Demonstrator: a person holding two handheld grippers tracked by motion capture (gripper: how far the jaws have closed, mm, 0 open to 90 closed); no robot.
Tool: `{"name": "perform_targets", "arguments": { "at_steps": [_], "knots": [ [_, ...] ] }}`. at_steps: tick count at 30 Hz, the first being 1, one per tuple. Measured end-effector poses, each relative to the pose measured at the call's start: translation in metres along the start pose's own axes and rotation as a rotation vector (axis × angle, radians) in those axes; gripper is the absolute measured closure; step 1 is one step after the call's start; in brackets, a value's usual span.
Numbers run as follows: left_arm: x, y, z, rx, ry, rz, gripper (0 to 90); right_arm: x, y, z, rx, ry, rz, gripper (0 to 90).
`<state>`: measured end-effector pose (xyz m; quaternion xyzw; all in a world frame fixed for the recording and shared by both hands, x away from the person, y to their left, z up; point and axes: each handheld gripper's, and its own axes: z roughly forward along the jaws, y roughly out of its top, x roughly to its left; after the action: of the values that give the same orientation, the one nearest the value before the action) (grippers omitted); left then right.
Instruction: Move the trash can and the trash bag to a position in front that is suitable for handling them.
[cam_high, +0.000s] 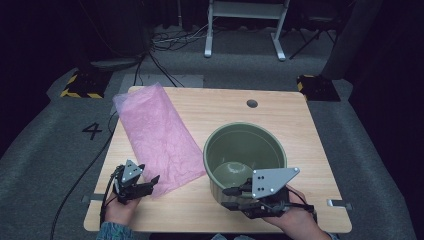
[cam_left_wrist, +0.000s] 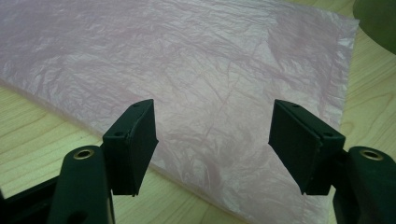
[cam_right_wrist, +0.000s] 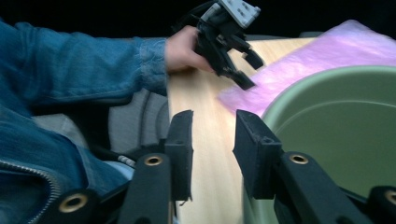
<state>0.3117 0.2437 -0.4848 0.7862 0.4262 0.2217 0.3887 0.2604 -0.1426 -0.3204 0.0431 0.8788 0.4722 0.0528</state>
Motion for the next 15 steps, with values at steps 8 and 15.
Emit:
{"name": "perform_targets", "arguments": {
  "at_steps": [8,15],
  "knots": [
    [0.002,-0.001,-0.001,0.002,0.005,0.0,32.0,-0.025,-0.002,-0.03,-0.067,-0.109,0.035,60.5],
    [0.004,-0.002,-0.002,0.005,0.017,-0.008,31.8,-0.061,-0.021,-0.059,-0.073,-0.242,0.112,52.9]
  ]
}}
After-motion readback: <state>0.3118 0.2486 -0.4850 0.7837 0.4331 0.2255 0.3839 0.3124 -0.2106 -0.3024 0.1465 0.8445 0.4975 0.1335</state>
